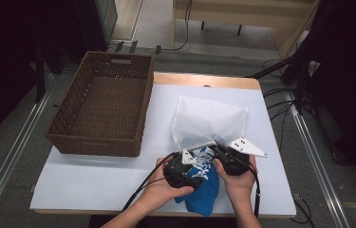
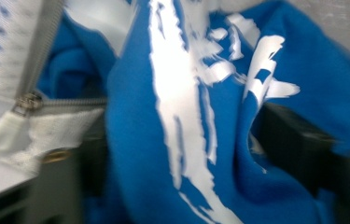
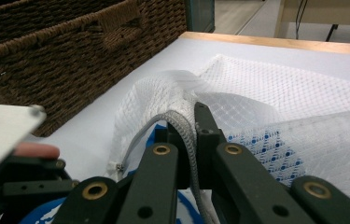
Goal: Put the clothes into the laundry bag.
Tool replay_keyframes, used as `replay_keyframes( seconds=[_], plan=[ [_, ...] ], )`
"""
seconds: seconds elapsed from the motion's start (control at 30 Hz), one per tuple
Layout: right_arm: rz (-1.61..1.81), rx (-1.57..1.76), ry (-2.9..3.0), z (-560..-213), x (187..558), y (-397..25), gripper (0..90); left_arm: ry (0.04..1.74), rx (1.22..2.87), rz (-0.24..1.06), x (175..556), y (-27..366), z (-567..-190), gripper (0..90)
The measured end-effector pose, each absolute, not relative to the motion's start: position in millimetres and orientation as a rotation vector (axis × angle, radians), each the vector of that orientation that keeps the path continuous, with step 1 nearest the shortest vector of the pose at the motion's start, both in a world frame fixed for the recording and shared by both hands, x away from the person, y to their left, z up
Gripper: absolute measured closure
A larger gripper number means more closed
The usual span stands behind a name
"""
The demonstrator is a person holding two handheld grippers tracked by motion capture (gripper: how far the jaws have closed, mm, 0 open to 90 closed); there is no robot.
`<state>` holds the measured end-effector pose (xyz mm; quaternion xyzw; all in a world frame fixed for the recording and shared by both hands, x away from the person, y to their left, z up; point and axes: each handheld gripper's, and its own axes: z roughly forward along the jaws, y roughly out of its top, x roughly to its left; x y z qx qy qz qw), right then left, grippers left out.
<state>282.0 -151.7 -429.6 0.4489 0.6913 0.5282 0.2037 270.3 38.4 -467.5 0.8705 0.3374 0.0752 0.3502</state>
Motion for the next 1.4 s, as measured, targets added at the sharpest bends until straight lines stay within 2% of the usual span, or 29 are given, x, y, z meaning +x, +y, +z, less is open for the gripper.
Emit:
replay_keyframes(
  seconds=[0.03, 0.1, 0.13, 0.23, 0.37, 0.5, 0.63, 0.7, 0.77, 0.8, 0.83, 1.0, 1.13, 1.23, 1.33, 1.37, 1.4],
  plan=[
    [1.473, 1.250, 1.929, -430, 282, -151, 90.0, 0.871, 2.238, 0.171, 270, 39, -466, 49.1],
    [1.471, 1.245, 1.937, -431, 282, -151, 90.0, 0.873, 2.176, 0.115, 272, 43, -458, 64.7],
    [1.470, 1.247, 1.941, -431, 281, -150, 90.0, 0.873, 2.155, 0.102, 272, 45, -455, 69.4],
    [1.478, 1.240, 1.942, -430, 281, -150, 90.0, 0.876, 2.071, 0.049, 275, 50, -438, 74.5],
    [1.496, 1.235, 1.929, -426, 280, -150, 90.0, 0.825, 2.015, 0.022, 278, 46, -421, 75.5],
    [1.515, 1.225, 1.909, -420, 277, -150, 90.0, 0.831, 1.998, 0.056, 284, 35, -422, 74.2],
    [1.527, 1.219, 1.909, -418, 275, -150, 90.0, 0.929, 2.021, 0.124, 300, 27, -446, 72.1],
    [1.520, 1.221, 1.916, -419, 275, -149, 90.0, 0.998, 2.069, 0.108, 310, 26, -467, 70.4],
    [1.516, 1.223, 1.917, -420, 276, -150, 90.0, 0.993, 2.045, 0.102, 312, 26, -476, 67.0],
    [1.514, 1.224, 1.920, -421, 276, -151, 90.0, 0.979, 2.062, 0.104, 311, 27, -474, 63.3],
    [1.511, 1.227, 1.918, -422, 277, -152, 90.0, 0.973, 2.061, 0.098, 310, 27, -472, 63.3],
    [1.508, 1.253, 1.910, -426, 281, -158, 90.0, 0.902, 2.009, 0.089, 298, 37, -452, 40.0],
    [1.509, 1.259, 1.909, -426, 281, -159, 90.0, 0.879, 1.993, 0.089, 284, 45, -439, 28.4],
    [1.512, 1.262, 1.909, -426, 281, -158, 90.0, 0.867, 2.000, 0.136, 273, 47, -436, 30.0],
    [1.519, 1.268, 1.909, -426, 281, -157, 90.0, 0.890, 2.060, 0.183, 273, 38, -444, 43.8],
    [1.513, 1.266, 1.915, -426, 281, -156, 90.0, 0.904, 2.074, 0.162, 275, 36, -449, 49.2],
    [1.513, 1.266, 1.918, -426, 280, -154, 90.0, 0.915, 2.082, 0.126, 278, 35, -453, 58.8]
  ],
)
